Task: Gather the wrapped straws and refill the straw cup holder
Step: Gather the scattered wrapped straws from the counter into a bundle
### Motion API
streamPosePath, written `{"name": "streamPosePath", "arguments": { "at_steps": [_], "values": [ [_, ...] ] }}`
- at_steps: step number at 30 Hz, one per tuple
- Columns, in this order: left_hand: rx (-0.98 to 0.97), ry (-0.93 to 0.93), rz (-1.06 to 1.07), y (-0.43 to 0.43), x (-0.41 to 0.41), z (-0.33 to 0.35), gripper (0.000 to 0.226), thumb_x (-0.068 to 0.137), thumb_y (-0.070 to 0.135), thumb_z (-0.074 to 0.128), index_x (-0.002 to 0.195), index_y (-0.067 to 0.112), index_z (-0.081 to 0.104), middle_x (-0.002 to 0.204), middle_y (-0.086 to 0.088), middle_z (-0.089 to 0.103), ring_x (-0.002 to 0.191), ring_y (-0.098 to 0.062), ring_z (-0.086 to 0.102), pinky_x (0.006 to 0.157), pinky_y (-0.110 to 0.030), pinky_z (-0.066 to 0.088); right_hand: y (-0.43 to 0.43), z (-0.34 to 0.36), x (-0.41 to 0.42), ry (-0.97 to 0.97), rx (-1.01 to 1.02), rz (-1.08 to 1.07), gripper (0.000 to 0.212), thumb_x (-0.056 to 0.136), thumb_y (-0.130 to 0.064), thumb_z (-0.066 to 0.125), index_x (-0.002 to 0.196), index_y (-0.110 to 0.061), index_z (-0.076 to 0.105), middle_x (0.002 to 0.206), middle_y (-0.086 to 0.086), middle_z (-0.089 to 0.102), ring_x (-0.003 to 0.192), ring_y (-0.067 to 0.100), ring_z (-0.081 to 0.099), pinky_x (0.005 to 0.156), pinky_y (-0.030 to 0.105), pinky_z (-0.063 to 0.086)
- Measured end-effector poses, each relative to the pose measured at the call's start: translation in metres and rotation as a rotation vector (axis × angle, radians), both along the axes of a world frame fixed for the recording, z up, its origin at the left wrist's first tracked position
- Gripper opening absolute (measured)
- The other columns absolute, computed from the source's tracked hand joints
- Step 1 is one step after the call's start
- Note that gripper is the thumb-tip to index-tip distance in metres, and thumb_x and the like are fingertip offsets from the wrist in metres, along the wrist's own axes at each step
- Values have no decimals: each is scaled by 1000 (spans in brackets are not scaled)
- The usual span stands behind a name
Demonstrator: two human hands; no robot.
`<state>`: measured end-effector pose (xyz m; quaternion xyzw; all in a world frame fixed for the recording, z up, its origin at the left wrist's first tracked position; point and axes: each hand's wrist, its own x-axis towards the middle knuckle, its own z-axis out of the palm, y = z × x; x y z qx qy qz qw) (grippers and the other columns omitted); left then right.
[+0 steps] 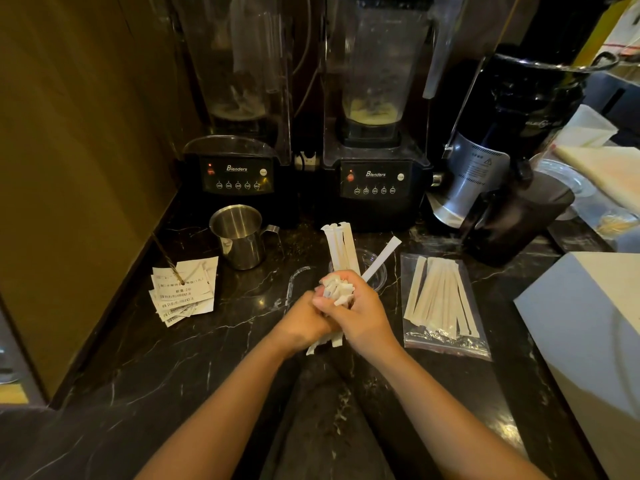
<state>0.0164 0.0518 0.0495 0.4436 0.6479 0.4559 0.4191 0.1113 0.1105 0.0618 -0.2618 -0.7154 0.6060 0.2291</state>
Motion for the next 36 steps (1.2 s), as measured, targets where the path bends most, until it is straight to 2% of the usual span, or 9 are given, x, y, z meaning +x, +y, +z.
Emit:
{"name": "streamPosePath", "arguments": {
  "at_steps": [3, 7, 11, 14, 18, 23, 26, 30, 36],
  "values": [
    [21, 9, -18, -1, 1, 1, 33, 80, -7, 60, 107, 10, 55, 97, 1, 63, 86, 2, 62, 81, -18, 54, 2, -1, 0, 18, 10, -24, 41, 75, -6, 72, 101, -28, 50, 104, 4, 63, 99, 12, 59, 74, 0, 44],
    [24, -9, -58, -5, 3, -6, 41, 77, -11, 60, 109, 14, 52, 94, 8, 59, 82, 14, 62, 75, -10, 51, 0, -15, 0, -7, -54, -21, 57, 70, 1, 75, 103, -35, 45, 112, 6, 63, 104, 11, 59, 79, -1, 43],
    [-25, 53, -38, -5, 1, -15, 37, 80, -11, 57, 114, 2, 55, 96, 1, 60, 89, -3, 60, 87, -23, 54, -2, -26, -3, -57, -101, -14, 38, 79, -3, 67, 115, -8, 55, 103, 0, 64, 95, 2, 57, 79, 9, 46],
    [-25, 41, -30, -3, 0, -14, 45, 78, -11, 57, 117, 11, 51, 96, 9, 58, 93, -5, 57, 75, -9, 51, 1, -22, -5, -29, -94, -16, 30, 85, -6, 60, 115, 0, 58, 89, -10, 63, 85, -4, 59, 71, 0, 44],
    [11, -28, 22, 0, 3, -11, 46, 81, -10, 56, 115, 21, 47, 100, 15, 56, 96, -1, 56, 73, -4, 49, 4, -14, -5, 15, -93, -32, 28, 83, -2, 62, 110, -5, 55, 91, -8, 63, 85, -5, 59, 69, -3, 43],
    [39, -90, 79, 0, 15, -19, 50, 87, -8, 49, 133, 5, 36, 114, 3, 52, 100, 1, 51, 71, -2, 47, -1, -20, -6, -18, -76, -43, 38, 79, -1, 67, 95, -31, 50, 97, -6, 61, 97, 5, 57, 79, 1, 44],
    [10, -86, 73, -1, 12, -20, 49, 85, -8, 52, 127, 14, 39, 104, 12, 52, 102, -4, 52, 71, -5, 50, -1, -23, -7, -69, -98, -39, 27, 84, -6, 62, 109, -16, 58, 97, -7, 59, 94, 0, 54, 81, 8, 49],
    [-6, -59, 78, -3, 2, -14, 49, 82, -2, 59, 124, 17, 44, 111, 7, 56, 116, -14, 54, 87, -16, 50, 3, -14, -9, -111, -59, -54, 25, 89, -12, 56, 113, -6, 59, 99, -1, 57, 85, -4, 51, 64, -1, 43],
    [97, 111, 15, 5, -11, 30, 31, 88, 5, 53, 117, 15, 51, 95, 18, 56, 90, 5, 61, 73, -2, 47, 18, 39, -15, -38, 42, -54, 13, 90, -17, 55, 102, -13, 56, 84, -8, 55, 81, 1, 53, 69, 10, 43]
  ]
}}
